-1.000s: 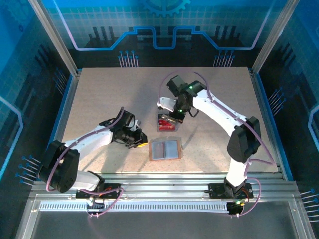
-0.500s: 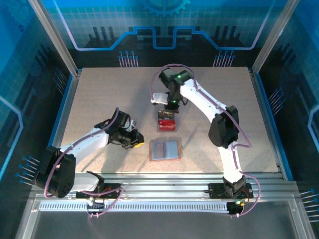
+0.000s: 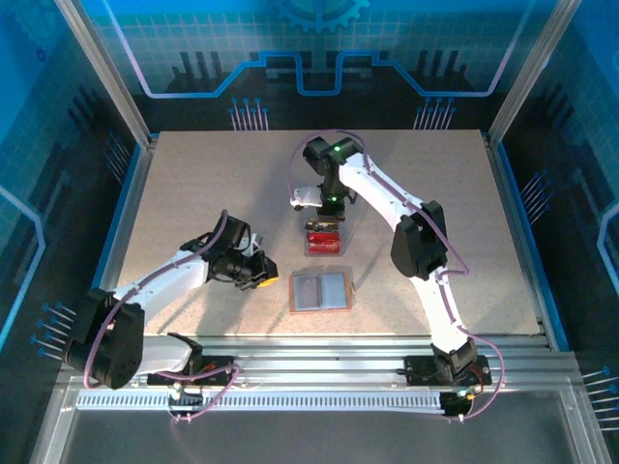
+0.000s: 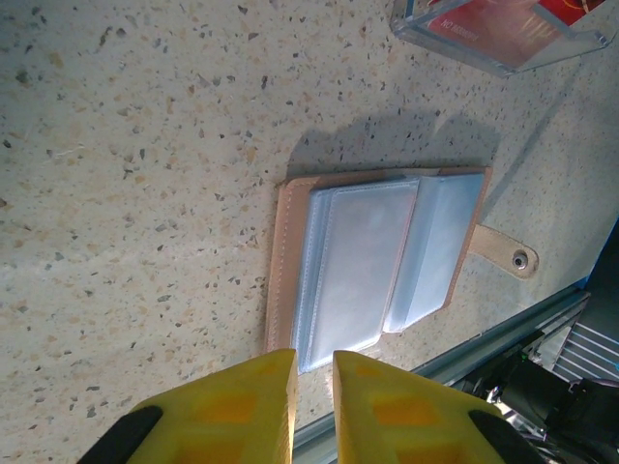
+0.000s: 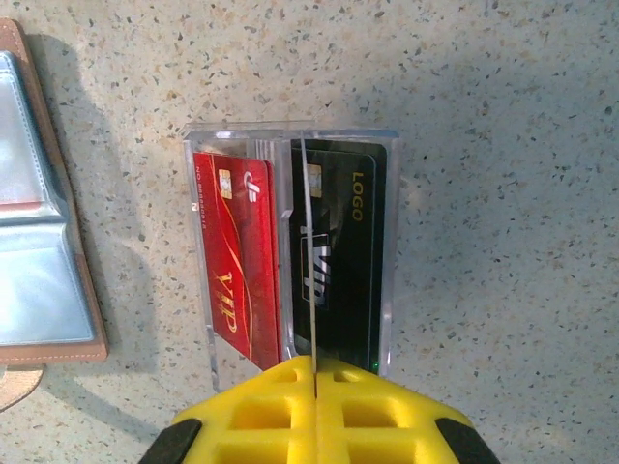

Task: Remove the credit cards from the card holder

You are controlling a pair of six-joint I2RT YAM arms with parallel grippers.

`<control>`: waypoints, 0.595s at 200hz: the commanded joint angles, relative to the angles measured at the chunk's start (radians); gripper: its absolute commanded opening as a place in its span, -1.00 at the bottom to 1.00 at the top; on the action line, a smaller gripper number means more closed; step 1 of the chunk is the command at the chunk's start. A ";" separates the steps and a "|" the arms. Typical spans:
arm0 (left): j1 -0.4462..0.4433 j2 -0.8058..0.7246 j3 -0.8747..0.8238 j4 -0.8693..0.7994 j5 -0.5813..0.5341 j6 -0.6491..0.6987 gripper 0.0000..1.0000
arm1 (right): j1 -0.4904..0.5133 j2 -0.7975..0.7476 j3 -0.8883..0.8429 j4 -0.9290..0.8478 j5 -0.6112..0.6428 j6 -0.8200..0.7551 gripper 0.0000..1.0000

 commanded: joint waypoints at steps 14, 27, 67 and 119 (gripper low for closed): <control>0.013 -0.031 -0.024 -0.032 0.007 -0.005 -0.66 | -0.012 0.054 0.027 -0.049 -0.014 -0.022 -1.00; 0.013 -0.035 -0.029 -0.033 0.006 -0.005 -0.65 | -0.010 0.063 0.024 -0.054 -0.010 -0.021 -1.00; 0.016 -0.040 -0.035 -0.030 0.009 -0.006 -0.65 | -0.010 0.056 0.017 -0.055 0.012 -0.010 -1.00; 0.018 -0.037 -0.039 -0.022 0.014 -0.006 -0.65 | -0.007 0.054 0.002 -0.050 0.016 -0.016 -0.90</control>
